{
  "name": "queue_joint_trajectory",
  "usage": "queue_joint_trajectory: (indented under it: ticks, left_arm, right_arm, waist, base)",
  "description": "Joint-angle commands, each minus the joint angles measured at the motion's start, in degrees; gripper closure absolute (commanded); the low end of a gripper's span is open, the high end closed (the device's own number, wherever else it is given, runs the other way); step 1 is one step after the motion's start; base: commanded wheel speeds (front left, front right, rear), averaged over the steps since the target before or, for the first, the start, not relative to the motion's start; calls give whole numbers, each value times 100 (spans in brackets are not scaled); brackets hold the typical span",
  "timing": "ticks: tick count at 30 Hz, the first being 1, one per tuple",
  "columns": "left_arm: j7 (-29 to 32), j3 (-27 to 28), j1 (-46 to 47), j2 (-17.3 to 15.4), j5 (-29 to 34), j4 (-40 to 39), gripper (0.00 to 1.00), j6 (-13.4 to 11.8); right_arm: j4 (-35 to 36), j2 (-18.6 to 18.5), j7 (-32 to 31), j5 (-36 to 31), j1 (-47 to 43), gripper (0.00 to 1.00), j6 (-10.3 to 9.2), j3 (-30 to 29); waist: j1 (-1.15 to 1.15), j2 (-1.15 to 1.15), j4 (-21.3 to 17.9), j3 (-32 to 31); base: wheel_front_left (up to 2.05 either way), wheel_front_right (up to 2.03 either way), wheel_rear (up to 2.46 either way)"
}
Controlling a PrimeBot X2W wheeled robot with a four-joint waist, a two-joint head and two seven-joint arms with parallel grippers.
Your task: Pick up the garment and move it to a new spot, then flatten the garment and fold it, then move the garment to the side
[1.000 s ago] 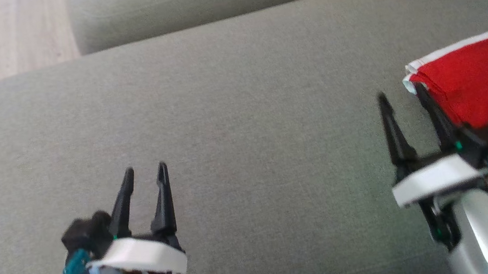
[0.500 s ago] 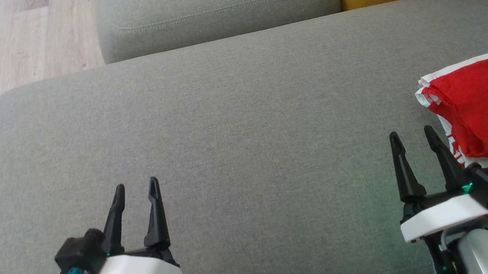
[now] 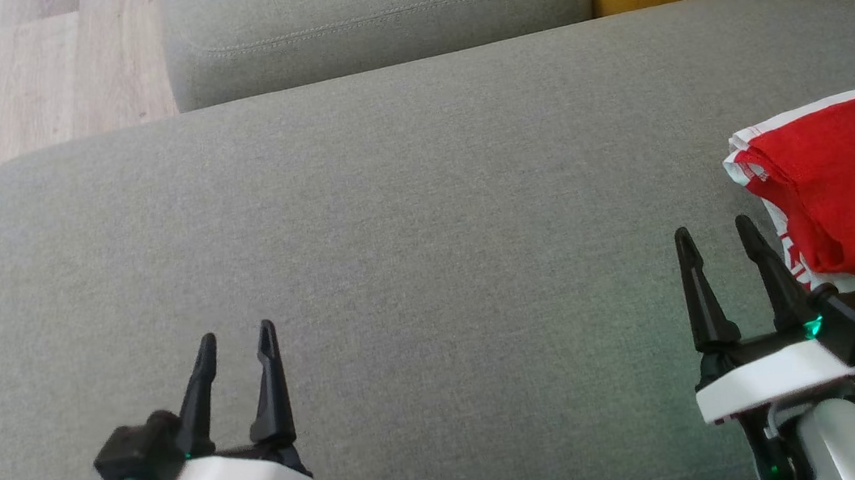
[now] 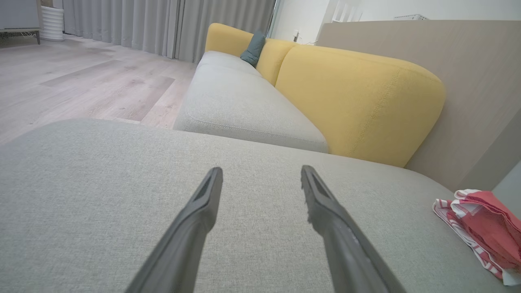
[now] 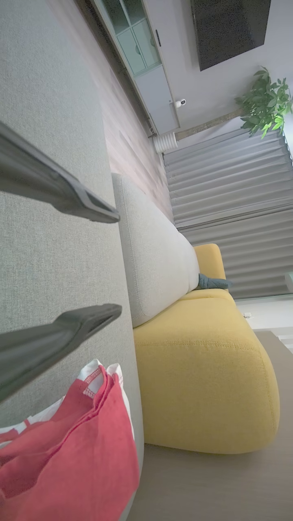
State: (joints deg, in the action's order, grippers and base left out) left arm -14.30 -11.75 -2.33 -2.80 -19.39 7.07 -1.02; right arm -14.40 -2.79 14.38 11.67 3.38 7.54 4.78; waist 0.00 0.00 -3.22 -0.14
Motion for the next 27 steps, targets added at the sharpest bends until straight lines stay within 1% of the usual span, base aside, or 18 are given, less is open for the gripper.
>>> queue_joint_trajectory:
  ticks: [1, 9, 19, 20, 24, 27]
  left_arm:
    - [-70, 252, 184, -8, -3, -223, 0, -20]
    - [-70, 354, 110, -8, 4, -402, 0, 0]
    - [-70, 365, 68, -8, -122, -406, 0, -22]
    - [0, 145, -115, 0, -127, -207, 100, 0]
    - [17, 122, -220, 5, -151, 145, 100, 1]
    - [51, 147, -205, -2, -330, 141, 100, 18]
  right_arm:
    - [222, -10, 61, -8, 175, 0, -5, 137]
    - [221, -10, 62, -38, 160, 0, -5, 168]
    - [175, -10, 62, -37, 175, 0, -5, 206]
    - [1, 0, 0, -10, 0, 100, 0, 55]
    - [-323, 4, -10, -4, -156, 100, 0, 55]
    - [-300, -3, -43, 197, -158, 100, 0, 44]
  waist:
    - [0, 0, 1, 2]
    - [0, 0, 4, 3]
    - [0, 0, 1, -27]
    - [0, 0, 0, -29]
    - [0, 0, 1, -31]
    - [0, 0, 9, -29]
  base:
    - [0, 0, 0]
    - [0, 0, 0]
    - [0, 0, 0]
    - [0, 0, 0]
    - [0, 0, 0]
    - [0, 0, 0]
